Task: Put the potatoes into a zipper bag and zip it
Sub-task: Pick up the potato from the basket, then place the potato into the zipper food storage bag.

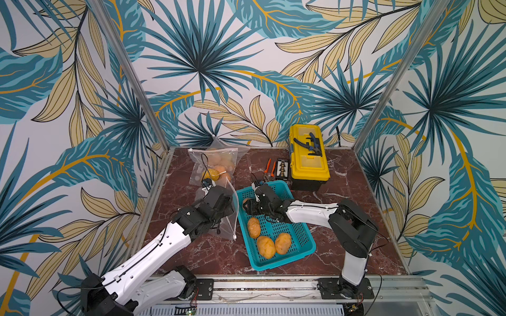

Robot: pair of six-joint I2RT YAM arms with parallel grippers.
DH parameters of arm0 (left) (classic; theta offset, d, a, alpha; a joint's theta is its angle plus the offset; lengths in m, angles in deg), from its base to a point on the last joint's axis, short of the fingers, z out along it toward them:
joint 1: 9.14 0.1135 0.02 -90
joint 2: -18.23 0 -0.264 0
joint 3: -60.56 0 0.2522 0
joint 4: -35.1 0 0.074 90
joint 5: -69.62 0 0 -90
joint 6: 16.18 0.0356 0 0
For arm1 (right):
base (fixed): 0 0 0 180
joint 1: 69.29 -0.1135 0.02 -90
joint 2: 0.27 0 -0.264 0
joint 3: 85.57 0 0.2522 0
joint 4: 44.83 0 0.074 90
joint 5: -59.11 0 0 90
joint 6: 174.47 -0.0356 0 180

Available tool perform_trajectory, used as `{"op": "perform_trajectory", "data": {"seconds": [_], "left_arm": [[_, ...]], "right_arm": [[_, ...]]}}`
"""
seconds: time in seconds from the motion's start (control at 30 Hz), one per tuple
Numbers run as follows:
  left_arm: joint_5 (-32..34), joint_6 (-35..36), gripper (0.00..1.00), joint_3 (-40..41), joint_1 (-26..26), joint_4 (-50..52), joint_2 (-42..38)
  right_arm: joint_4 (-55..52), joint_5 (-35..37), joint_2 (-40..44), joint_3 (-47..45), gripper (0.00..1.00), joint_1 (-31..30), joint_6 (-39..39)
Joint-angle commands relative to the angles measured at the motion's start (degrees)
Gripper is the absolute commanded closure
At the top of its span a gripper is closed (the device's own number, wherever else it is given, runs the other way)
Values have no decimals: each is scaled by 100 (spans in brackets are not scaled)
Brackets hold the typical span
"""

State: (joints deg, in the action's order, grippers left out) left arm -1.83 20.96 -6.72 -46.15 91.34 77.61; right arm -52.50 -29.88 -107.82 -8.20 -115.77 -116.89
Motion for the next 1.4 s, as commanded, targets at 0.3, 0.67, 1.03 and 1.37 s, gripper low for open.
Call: {"op": "perform_trajectory", "data": {"seconds": [0.3,0.67,1.03,1.37], "left_arm": [[-475,265,100,-328,13,17,95],[-840,428,100,-578,1,2,602],[-919,457,100,-655,0,-2,762],[-947,461,100,-648,-1,-2,751]], "right_arm": [[-111,349,1486,-950,64,2,262],[-166,779,3138,-1903,69,6,537],[-241,-268,4146,-1780,72,-22,776],[418,-1628,3270,-1029,75,-162,600]]}}
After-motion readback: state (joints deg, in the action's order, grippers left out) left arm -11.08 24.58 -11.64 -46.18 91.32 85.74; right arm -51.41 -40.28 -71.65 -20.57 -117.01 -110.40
